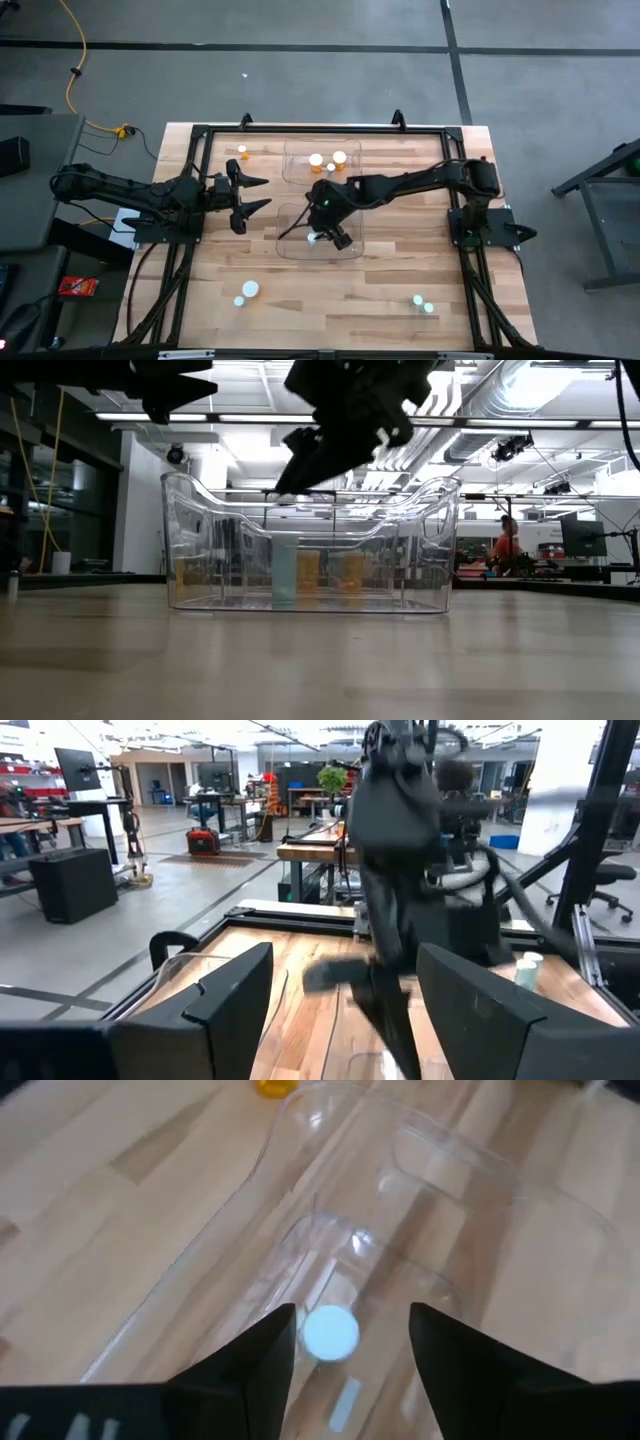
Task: Pick and place medicine bottles into bin by pill shape (circle, oval)
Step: Put the orange tablet bottle into the bottom transparent bin
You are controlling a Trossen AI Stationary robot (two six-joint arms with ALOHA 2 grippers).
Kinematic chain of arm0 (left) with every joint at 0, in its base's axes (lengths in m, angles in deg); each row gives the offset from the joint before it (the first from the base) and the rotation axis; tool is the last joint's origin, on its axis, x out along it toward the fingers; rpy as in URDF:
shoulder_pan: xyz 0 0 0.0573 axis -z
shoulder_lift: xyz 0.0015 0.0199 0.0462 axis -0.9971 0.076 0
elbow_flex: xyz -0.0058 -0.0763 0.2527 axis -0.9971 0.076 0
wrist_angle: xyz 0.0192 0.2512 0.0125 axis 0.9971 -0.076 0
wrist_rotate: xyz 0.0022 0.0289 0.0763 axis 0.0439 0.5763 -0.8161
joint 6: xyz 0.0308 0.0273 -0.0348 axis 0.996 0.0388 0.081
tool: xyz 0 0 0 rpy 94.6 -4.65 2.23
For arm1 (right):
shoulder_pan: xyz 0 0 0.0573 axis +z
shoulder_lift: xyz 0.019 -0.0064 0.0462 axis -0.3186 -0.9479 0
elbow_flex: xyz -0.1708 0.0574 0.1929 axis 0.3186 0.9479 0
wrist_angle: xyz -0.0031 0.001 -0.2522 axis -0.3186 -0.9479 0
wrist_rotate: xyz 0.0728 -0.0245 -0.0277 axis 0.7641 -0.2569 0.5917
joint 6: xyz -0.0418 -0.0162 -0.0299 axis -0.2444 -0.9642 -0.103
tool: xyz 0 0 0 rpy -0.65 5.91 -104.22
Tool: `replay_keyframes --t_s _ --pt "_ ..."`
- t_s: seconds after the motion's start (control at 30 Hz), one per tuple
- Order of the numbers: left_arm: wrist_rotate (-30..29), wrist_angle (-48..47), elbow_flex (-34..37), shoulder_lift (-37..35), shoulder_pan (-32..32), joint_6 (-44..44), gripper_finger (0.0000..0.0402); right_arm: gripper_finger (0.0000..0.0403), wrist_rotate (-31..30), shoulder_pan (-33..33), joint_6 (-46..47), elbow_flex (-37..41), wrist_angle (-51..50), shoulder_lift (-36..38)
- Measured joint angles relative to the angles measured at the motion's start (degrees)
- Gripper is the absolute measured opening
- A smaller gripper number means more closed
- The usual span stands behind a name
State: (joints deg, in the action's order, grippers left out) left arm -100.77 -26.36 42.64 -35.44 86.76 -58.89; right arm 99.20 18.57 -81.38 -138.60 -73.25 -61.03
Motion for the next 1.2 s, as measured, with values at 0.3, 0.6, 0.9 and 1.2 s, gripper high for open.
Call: replay_keyframes --t_s 0.3,0.6,0.9,1.2 --pt "0.0 -1.24 0.0 0.0 -0.02 -0.02 0.0239 0.0171 -7.19 -0.02 4.82 9.7 -0.39 11.5" --pt "0.0 -0.83 0.02 0.0 0.02 -0.01 0.0239 0.0138 -12.66 0.19 13.21 36.6 29.88 33.23" --pt "-1.95 -0.32 0.02 0.0 -0.02 1.49 0.0239 0.0138 -18.48 -0.7 14.69 50.57 63.86 43.5" --pt "-1.95 -0.33 0.02 0.0 0.0 1.49 0.0239 0.0138 -20.92 -0.75 22.11 50.95 61.49 44.55"
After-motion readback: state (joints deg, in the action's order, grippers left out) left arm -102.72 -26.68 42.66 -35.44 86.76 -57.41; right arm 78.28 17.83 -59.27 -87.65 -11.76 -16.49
